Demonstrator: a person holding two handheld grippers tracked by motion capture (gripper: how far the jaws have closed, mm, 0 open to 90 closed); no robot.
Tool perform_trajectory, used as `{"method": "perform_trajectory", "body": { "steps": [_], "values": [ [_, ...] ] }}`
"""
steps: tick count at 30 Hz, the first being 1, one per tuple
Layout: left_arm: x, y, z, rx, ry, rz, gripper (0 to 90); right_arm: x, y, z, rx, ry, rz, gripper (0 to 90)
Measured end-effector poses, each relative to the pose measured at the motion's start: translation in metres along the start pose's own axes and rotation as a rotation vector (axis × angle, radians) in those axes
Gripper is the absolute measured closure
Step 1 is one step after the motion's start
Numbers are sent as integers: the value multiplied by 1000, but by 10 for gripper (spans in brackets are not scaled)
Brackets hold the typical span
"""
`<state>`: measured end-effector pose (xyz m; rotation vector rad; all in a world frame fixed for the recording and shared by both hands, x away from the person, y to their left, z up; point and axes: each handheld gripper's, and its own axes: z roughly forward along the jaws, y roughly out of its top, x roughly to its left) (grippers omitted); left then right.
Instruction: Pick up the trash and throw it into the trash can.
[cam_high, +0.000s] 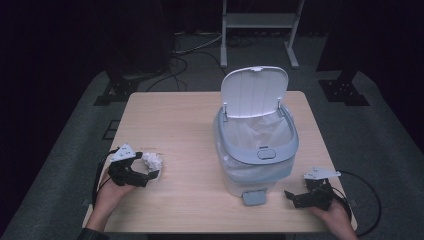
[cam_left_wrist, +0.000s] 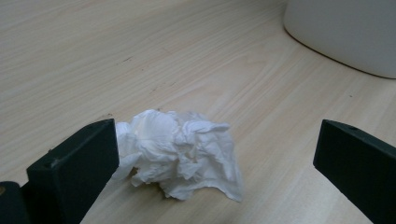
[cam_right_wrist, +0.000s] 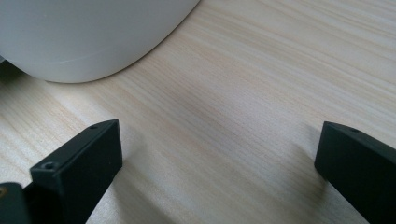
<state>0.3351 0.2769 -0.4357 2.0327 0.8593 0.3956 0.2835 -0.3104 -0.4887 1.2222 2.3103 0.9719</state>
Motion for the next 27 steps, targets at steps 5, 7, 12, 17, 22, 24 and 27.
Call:
{"method": "perform_trajectory", "body": {
  "steps": [5,7,12,17,22,24,27],
  "values": [
    [6,-1,7,-3,8,0,0,0,0,0,0,0,0,0],
    [9,-1,9,-1,15,-1,0,0,0,0,0,0,1,0],
    [16,-3,17,-5,25,-15,0,0,0,0,0,0,0,0],
    [20,-5,24,2,21,-25,0,0,0,0,0,0,1,0],
    [23,-7,31,11,20,-32,0,0,0,0,0,0,0,0],
    [23,-8,33,16,20,-34,0,0,0,0,0,0,0,0],
    [24,-9,35,28,29,-25,0,0,0,0,0,0,0,0]
  ]
}}
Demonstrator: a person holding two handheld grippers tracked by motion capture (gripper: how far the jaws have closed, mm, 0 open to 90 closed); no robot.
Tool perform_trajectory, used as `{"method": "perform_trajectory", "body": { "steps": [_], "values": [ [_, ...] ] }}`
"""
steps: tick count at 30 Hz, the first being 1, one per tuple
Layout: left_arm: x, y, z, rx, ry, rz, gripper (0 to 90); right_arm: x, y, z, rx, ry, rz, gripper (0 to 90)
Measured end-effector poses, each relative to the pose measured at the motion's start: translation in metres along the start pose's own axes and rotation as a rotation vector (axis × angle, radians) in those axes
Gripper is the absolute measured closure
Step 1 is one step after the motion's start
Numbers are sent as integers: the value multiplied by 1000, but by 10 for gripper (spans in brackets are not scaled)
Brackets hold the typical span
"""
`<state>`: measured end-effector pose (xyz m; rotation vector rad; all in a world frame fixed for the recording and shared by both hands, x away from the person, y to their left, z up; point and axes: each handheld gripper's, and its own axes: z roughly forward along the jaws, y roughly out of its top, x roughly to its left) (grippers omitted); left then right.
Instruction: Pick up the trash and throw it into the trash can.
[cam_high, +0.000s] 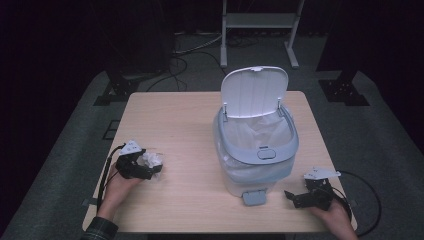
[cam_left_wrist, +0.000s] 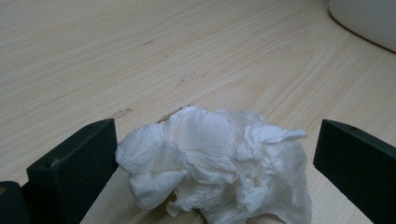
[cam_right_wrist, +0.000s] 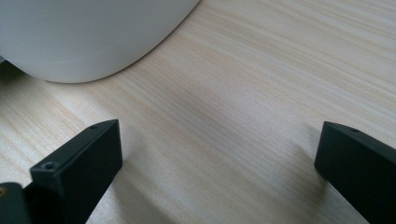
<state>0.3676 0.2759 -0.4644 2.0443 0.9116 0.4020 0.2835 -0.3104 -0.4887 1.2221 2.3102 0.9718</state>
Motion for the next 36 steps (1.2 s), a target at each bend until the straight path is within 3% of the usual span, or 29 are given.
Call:
{"method": "perform_trajectory", "body": {
  "steps": [7,14,28,36],
  "values": [
    [-1,-2,6,37,6,19,0,0,0,0,0,0,0,0],
    [-2,-4,8,65,-5,23,77,0,0,0,0,0,0,0],
    [-7,-6,9,119,-55,69,432,0,0,0,0,0,0,0],
    [-8,-5,6,111,-95,55,499,0,0,0,0,0,0,0]
  ]
}}
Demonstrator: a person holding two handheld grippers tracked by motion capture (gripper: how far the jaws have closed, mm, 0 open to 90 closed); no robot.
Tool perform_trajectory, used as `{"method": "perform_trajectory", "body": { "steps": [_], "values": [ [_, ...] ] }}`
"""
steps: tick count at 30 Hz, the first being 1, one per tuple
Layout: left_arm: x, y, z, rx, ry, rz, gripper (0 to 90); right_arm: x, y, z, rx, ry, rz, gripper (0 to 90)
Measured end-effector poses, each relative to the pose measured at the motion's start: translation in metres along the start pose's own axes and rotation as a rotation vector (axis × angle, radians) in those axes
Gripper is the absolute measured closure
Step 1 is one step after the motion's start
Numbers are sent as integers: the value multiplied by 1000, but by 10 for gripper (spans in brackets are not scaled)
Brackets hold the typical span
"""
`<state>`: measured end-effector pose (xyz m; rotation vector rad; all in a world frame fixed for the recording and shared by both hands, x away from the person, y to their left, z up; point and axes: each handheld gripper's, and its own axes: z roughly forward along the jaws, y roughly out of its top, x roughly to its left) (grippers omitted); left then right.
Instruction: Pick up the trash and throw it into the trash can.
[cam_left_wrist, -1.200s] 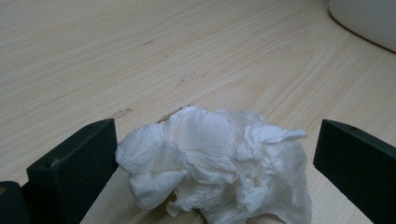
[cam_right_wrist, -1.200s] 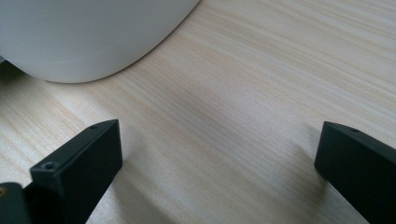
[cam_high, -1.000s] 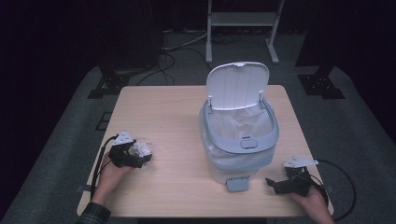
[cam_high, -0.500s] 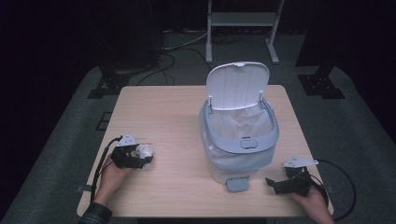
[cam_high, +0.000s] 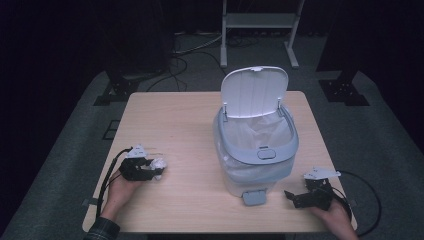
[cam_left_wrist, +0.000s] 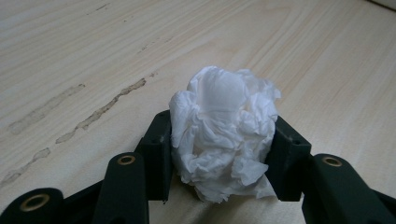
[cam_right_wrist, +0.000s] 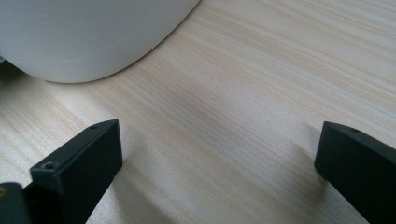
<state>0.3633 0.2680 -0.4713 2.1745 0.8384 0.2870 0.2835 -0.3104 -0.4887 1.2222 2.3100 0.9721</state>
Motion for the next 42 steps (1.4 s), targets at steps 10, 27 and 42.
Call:
{"method": "perform_trajectory", "body": {
  "steps": [10,27,42],
  "values": [
    [-7,5,-10,-52,-47,-5,498,0,0,0,0,0,0,0],
    [-24,27,-31,-131,-94,2,497,0,0,0,0,0,0,0],
    [-46,56,-44,-190,-158,35,498,0,0,0,0,0,0,0]
  ]
}}
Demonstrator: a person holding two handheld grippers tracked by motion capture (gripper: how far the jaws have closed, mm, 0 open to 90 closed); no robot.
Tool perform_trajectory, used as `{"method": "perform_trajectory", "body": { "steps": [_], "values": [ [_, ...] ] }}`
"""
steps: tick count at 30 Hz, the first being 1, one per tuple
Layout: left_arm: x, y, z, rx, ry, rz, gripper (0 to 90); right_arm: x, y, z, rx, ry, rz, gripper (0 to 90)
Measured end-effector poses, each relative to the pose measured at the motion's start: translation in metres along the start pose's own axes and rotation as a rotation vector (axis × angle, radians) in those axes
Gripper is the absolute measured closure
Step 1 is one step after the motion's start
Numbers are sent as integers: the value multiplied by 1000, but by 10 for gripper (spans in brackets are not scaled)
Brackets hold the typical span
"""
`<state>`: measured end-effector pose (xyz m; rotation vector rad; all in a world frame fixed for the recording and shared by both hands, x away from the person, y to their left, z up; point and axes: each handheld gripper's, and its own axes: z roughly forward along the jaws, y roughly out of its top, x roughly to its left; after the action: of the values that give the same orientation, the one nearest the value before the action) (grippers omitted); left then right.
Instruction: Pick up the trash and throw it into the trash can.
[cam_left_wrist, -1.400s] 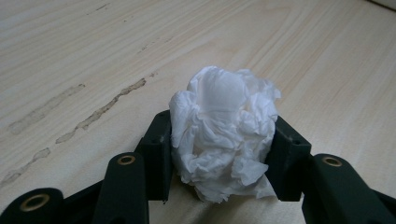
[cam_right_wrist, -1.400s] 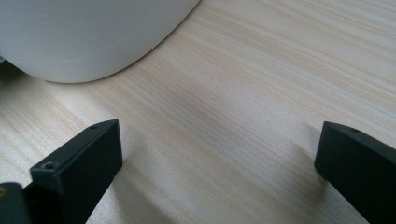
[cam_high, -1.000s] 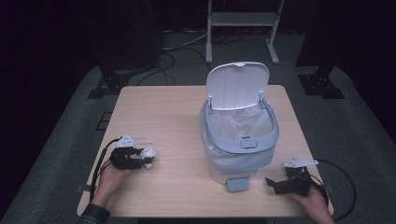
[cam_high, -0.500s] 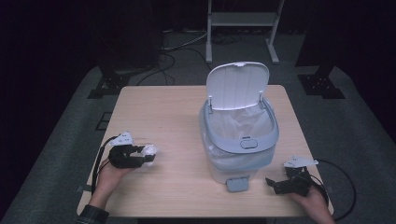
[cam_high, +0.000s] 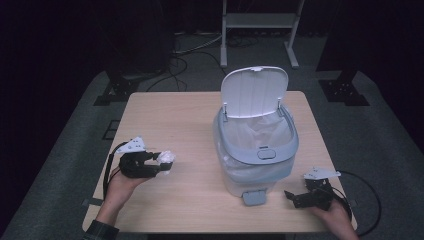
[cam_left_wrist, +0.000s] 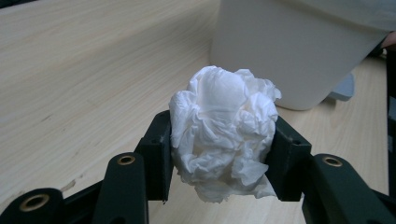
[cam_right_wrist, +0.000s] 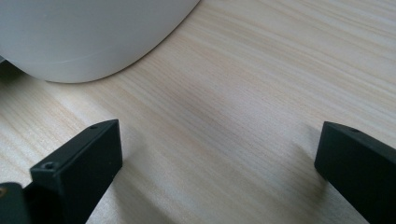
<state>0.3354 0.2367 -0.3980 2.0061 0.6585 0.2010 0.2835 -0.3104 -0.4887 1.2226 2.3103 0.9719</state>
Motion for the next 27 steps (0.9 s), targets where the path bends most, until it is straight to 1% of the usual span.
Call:
{"method": "perform_trajectory", "body": {
  "steps": [4,8,12,16,19,22,24,27],
  "values": [
    [-4,10,1,-12,-22,13,497,0,0,0,0,0,0,0],
    [-6,21,3,-18,-53,32,494,0,0,0,0,0,0,0],
    [-10,30,3,-31,-67,48,494,0,0,0,0,0,-1,0],
    [-13,40,1,-45,-85,62,494,0,0,0,-1,0,-1,0],
    [-16,48,-1,-70,-110,65,493,0,0,0,-1,0,0,0],
    [-19,55,-2,-78,-121,75,493,0,0,0,-1,0,0,0],
    [-22,61,-3,-91,-140,82,493,0,0,0,-1,0,0,0],
    [-25,69,-4,-98,-151,91,493,0,0,0,0,0,0,0]
  ]
}}
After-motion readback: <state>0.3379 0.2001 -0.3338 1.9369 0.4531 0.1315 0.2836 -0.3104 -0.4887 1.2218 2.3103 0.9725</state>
